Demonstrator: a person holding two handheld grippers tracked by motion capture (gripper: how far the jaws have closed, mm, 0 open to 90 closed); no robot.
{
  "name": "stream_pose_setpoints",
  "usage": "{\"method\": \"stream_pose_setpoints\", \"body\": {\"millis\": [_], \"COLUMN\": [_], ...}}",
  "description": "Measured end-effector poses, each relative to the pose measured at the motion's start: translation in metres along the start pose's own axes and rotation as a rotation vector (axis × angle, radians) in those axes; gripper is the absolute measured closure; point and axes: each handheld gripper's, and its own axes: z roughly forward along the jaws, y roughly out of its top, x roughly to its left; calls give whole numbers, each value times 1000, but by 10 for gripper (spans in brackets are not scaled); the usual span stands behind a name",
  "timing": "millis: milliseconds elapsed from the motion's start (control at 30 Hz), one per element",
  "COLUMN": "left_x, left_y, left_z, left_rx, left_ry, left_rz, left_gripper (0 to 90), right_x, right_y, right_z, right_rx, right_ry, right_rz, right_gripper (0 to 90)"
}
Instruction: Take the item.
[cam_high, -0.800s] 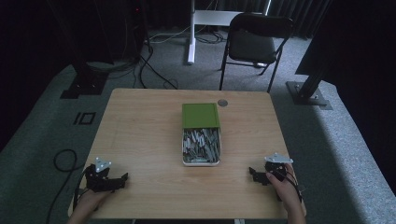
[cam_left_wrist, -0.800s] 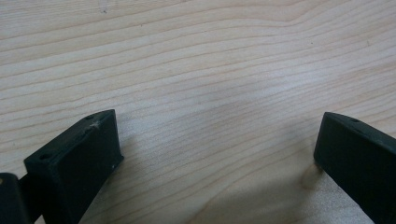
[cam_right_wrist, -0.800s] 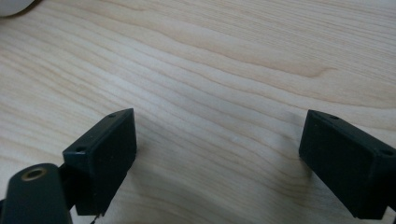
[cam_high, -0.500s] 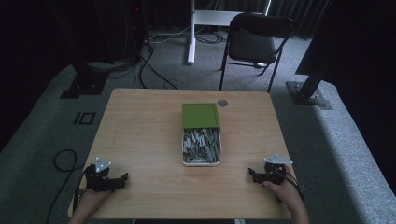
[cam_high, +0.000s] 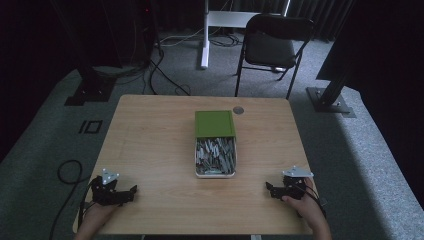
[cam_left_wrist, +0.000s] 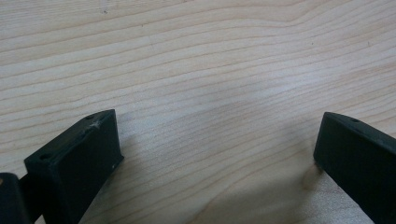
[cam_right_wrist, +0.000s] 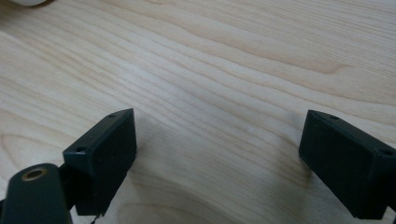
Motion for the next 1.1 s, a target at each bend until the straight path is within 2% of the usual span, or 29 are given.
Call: {"method": "stream_pose_setpoints", "body": {"millis": [667, 1100], "left_x": [0, 0], "left_y": [-1, -1], "left_z": [-1, -1], "left_rx": [-1, -1], "left_ry": [6, 6], "left_rz": [-8, -8], "left_gripper": [13, 13], "right_x": [6, 6], "right_y": [0, 0], "right_z": [0, 0], "right_rx": [0, 0], "right_ry": [-40, -33], "right_rz": [38, 33], "right_gripper": [110, 109]}}
